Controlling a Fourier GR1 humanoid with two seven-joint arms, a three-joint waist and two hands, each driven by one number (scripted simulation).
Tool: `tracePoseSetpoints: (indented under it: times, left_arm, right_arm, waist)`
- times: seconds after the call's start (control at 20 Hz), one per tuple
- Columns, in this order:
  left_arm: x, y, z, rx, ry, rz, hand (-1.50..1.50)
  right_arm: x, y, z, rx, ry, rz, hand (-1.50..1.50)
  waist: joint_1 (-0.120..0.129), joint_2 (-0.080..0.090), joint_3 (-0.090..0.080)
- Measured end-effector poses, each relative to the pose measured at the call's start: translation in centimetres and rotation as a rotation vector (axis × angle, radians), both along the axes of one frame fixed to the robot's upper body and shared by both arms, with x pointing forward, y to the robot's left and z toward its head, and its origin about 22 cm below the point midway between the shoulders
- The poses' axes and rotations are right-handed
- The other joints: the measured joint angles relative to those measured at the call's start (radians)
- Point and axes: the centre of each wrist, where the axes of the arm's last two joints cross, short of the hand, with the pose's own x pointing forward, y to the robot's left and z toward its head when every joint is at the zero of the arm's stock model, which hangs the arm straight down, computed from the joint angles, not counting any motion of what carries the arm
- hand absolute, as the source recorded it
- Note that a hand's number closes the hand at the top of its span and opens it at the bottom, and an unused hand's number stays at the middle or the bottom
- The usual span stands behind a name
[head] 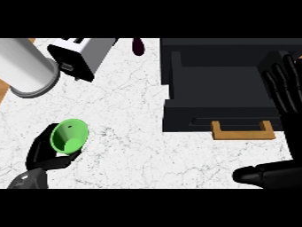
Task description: Pick up the cup, place it into the drawer and close the drawer
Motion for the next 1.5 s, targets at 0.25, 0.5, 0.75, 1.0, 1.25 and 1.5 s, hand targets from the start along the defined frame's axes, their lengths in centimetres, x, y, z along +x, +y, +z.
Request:
tracePoseSetpoints:
  times: [0.25,0.5,0.75,1.0,1.25,1.5]
  left_arm:
    - [0.3,-1.3,-0.2,0.008,-0.054,0.041,1.50]
    - [1.1,-3.5,-0.3,0.009,-0.115,0.151,1.50]
    - [2.0,-4.5,0.3,0.017,-0.181,0.199,1.50]
    - [3.5,-5.5,2.3,-0.008,-0.274,0.174,1.50]
    - [5.5,-7.6,5.8,-0.007,-0.348,0.069,1.50]
    - [7.0,-10.2,10.6,-0.026,-0.397,-0.018,1.50]
  right_arm:
    - [-0.2,0.0,-0.2,-0.005,-0.004,0.003,-1.50]
    - [-0.5,-0.1,0.2,-0.006,0.000,0.001,-1.50]
    - [-1.0,-0.1,0.2,-0.006,0.001,0.000,-1.50]
    - [-0.8,-0.3,0.1,-0.009,0.004,-0.011,-1.50]
    - [-0.1,-0.7,0.2,-0.013,0.009,-0.025,-1.50]
    - [-1.0,-0.8,-0.5,-0.005,0.013,-0.019,-1.50]
  waist:
    - [-0.001,-0.001,0.000]
    - [0.000,-0.002,0.001]
    - [0.002,-0.002,0.001]
    - [0.008,-0.005,0.002]
    - [0.015,-0.007,0.003]
    - [0.013,-0.008,0.003]
